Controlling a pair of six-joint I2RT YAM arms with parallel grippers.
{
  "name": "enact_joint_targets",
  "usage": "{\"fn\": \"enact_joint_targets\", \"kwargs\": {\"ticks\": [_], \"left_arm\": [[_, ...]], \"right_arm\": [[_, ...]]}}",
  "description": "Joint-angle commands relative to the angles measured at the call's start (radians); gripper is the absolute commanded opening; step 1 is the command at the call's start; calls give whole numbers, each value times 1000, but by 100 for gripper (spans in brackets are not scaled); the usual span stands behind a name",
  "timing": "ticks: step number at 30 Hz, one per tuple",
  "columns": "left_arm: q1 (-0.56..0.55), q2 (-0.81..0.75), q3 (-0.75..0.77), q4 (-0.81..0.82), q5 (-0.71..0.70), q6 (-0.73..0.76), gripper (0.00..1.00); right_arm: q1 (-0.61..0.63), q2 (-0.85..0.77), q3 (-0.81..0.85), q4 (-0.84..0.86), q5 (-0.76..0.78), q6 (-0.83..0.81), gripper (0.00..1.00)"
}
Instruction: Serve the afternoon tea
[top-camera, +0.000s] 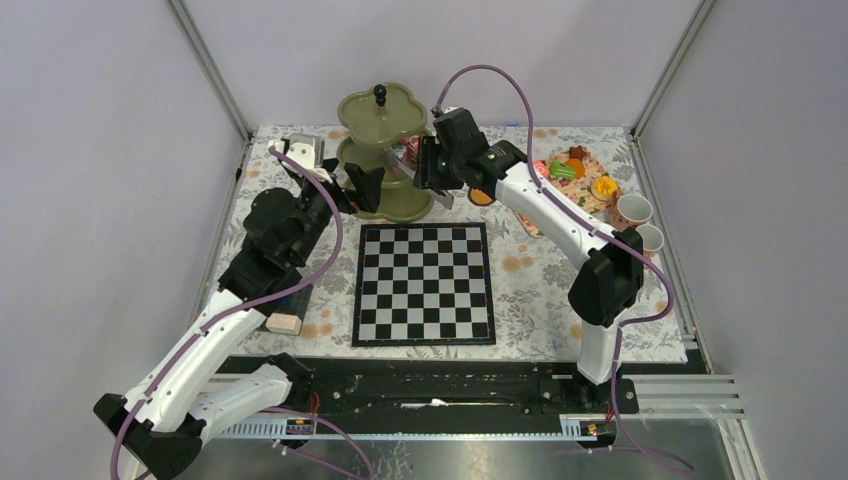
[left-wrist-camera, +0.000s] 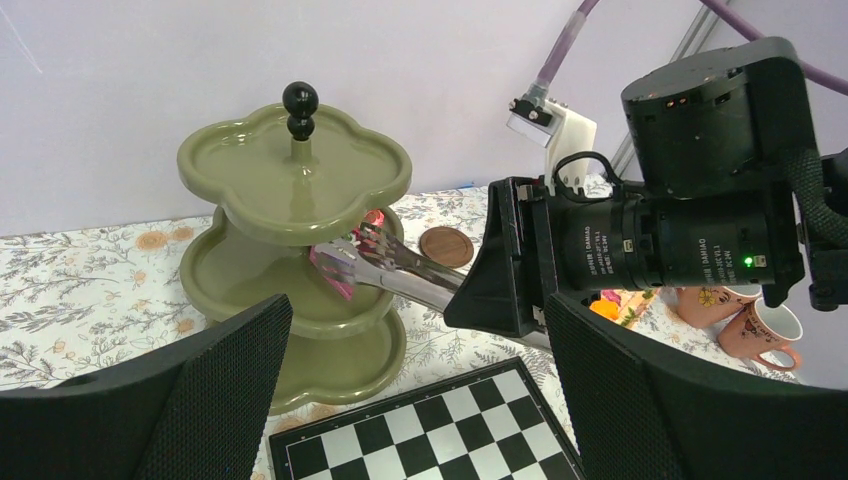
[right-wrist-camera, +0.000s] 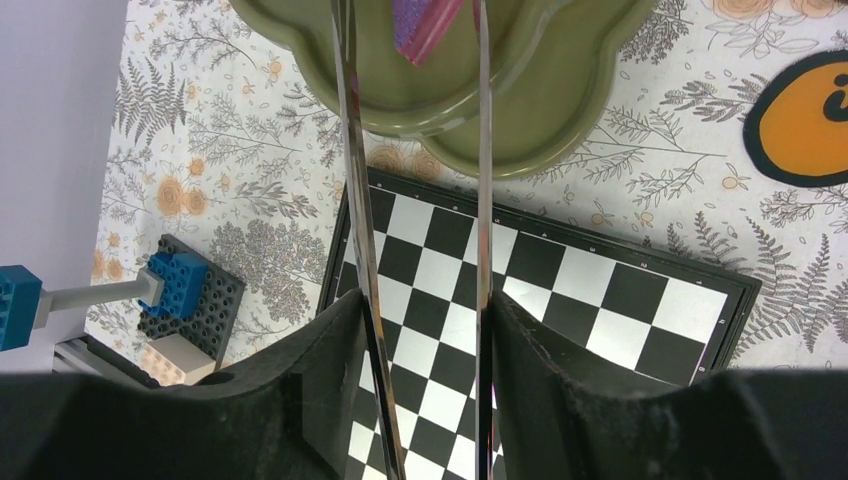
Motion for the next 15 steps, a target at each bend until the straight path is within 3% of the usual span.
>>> {"fn": "enact_joint_targets", "kwargs": {"ticks": [1,15], "left_arm": [[-3,-9,0,45,-2,9,99],[-3,-6,0,43,1,7,99]], "right_arm": [[21,-3,64,-14,29,-25,55],[26,-118,-126,50,63,0,56]]}}
